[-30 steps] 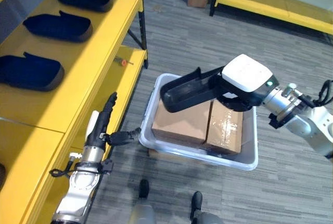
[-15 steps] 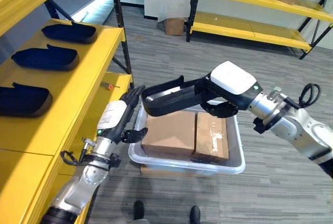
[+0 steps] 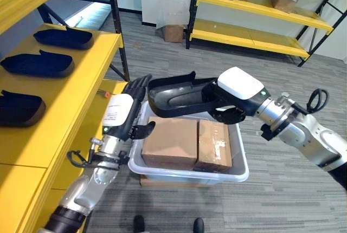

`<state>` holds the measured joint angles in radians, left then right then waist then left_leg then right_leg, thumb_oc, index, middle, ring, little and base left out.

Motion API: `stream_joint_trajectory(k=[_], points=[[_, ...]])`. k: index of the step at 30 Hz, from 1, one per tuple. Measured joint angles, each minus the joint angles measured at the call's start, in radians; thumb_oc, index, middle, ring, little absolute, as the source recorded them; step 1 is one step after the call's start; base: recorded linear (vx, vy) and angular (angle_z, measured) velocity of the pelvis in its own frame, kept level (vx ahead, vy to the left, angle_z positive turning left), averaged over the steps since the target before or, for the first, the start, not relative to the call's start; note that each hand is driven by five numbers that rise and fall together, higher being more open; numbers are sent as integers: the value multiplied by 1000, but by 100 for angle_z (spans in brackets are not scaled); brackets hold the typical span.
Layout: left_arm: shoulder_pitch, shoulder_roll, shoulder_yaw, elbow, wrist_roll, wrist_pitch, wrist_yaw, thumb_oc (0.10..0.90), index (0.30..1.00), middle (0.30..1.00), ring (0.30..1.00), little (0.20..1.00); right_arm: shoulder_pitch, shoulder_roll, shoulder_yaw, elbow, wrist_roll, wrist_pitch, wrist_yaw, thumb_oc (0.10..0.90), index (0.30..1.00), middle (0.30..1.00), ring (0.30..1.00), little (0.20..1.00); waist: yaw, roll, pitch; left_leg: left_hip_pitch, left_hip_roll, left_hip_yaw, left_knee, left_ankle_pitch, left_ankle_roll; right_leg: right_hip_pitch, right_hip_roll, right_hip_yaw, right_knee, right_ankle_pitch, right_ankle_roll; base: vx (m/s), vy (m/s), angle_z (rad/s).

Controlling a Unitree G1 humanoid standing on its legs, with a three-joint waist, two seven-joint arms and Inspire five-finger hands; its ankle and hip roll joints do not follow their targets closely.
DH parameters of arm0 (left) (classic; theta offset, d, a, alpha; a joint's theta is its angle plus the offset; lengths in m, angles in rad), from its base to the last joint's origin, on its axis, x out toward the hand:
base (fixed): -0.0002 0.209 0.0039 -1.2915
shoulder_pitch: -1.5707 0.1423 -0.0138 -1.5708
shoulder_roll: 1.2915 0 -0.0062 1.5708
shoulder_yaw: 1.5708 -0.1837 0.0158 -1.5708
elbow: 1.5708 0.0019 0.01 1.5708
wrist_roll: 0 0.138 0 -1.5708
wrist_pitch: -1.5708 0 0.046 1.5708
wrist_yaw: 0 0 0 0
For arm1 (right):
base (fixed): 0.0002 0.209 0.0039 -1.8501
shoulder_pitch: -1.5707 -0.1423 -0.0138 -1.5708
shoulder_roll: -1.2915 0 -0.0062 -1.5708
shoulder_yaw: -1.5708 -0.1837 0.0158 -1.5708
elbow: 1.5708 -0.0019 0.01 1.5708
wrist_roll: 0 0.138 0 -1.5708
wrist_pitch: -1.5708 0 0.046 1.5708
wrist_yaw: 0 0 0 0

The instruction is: Move parts from the plastic box to the shelf.

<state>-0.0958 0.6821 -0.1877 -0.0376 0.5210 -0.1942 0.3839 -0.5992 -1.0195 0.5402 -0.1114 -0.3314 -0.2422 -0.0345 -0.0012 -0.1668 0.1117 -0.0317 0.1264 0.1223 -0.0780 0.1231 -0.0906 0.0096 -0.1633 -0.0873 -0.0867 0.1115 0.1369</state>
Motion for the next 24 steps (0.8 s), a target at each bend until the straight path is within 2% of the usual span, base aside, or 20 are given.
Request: stream_joint_trajectory(k=[10,18,24], points=[[-5,-76,25,8,10,19,61,900,1000,1000,1000,1000,-12,33,0,-3,0,-5,-5,400,300,300,300,300,-1,0,0,12,5,18,0,-4,-3,0,5,19,0,0,0,4,2,-5],[-14,-86,34,7,37,23,93,900,1000,1000,1000,1000,-12,35,4,-4,0,-14,-6,400,300,300,300,300,-2,-1,-1,15,12,21,0,-5,-4,0,11,21,0,0,-1,0,1,-1],[-38,-127,39,-10,38,38,131,900,1000,1000,1000,1000,-12,35,4,-12,0,-16,-6,400,300,300,300,300,-4,-3,-2,15,12,21,0,-7,-1,1,11,21,0,1,-1,0,0,0]])
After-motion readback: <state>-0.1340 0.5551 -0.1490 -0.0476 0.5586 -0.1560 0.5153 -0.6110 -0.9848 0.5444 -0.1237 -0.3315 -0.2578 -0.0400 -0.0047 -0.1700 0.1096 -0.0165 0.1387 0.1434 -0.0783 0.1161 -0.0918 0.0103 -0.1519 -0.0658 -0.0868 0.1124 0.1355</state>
